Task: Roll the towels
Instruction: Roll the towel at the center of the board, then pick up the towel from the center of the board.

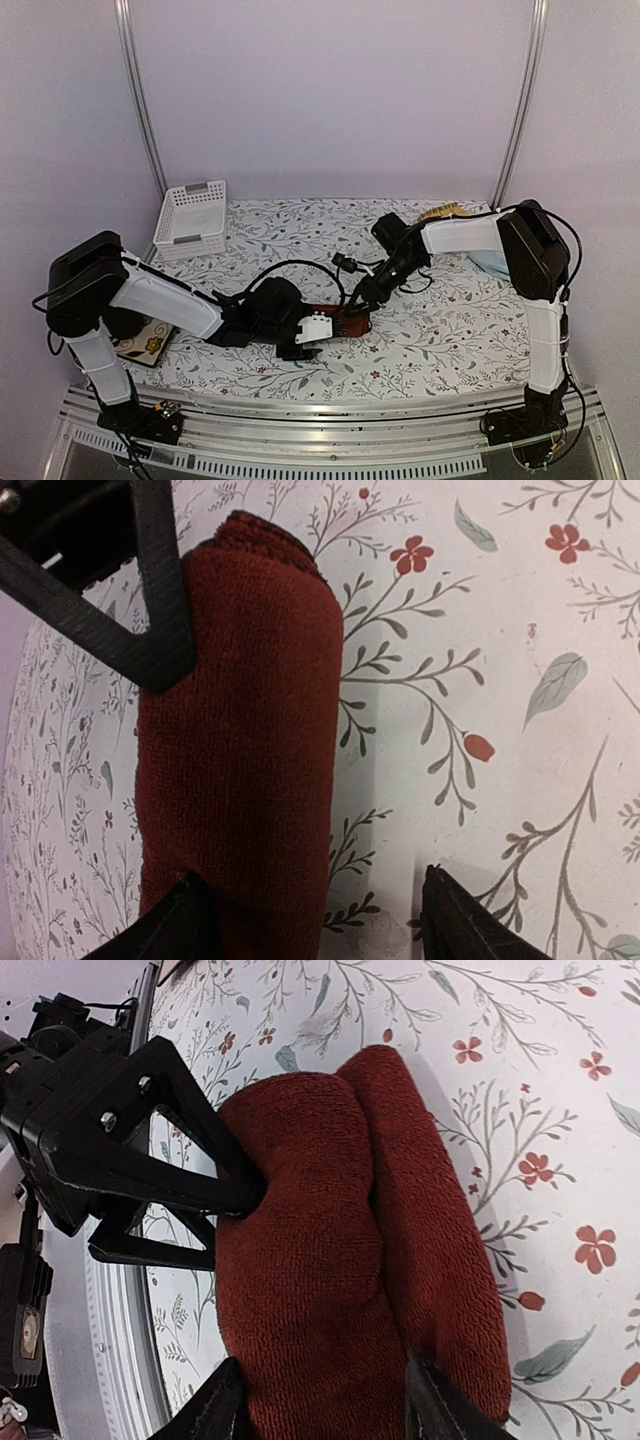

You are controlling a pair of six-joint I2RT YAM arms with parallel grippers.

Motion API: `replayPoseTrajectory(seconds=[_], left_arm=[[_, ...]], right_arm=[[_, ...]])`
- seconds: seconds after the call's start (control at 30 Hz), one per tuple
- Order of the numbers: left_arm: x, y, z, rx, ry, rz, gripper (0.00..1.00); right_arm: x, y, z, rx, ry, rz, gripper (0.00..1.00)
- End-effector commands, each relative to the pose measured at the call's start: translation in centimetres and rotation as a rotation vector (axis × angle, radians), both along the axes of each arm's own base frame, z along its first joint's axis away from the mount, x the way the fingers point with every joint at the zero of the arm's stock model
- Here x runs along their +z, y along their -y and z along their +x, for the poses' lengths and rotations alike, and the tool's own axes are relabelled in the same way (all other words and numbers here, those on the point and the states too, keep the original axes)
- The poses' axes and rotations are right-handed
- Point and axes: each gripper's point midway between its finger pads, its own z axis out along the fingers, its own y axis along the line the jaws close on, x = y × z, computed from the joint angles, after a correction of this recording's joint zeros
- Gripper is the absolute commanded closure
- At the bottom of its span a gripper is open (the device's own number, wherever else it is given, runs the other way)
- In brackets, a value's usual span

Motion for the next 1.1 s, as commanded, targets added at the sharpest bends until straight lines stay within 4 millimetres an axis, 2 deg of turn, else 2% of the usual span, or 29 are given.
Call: replayPoseTrajectory(seconds=[0.0,0.13,0.4,0.53,0.67,1.07], left_arm=[[-1.9,-0.4,-0.7,-0.012,-0.084,0.043,0.29],[-2.0,-0.3,-0.4,-0.005,-0.098,0.044,0.29],[-3.0,-0.6,0.4,0.006,-0.126,0.070,0.29],[-2.7,-1.1,1.4,0.030,-0.129,0.061,0.29],[-2.4,-1.4,1.9,0.032,-0.131,0.052,0.29],[-3.4,-1.2,1.8,0.010,-0.169,0.082,0.29]], right_arm=[[2.9,1.0,2.8,-0.080,0.017,0.046,0.45],[2.2,1.2,3.6,-0.101,-0.003,0.025,0.42],[2.7,0.5,3.0,-0.066,-0.056,0.076,0.35],[1.3,0.5,2.4,-0.064,-0.119,0.064,0.33],[0.7,0.5,2.2,-0.065,-0.151,0.060,0.30],[-1.2,0.1,0.9,-0.053,-0.266,0.065,0.26]])
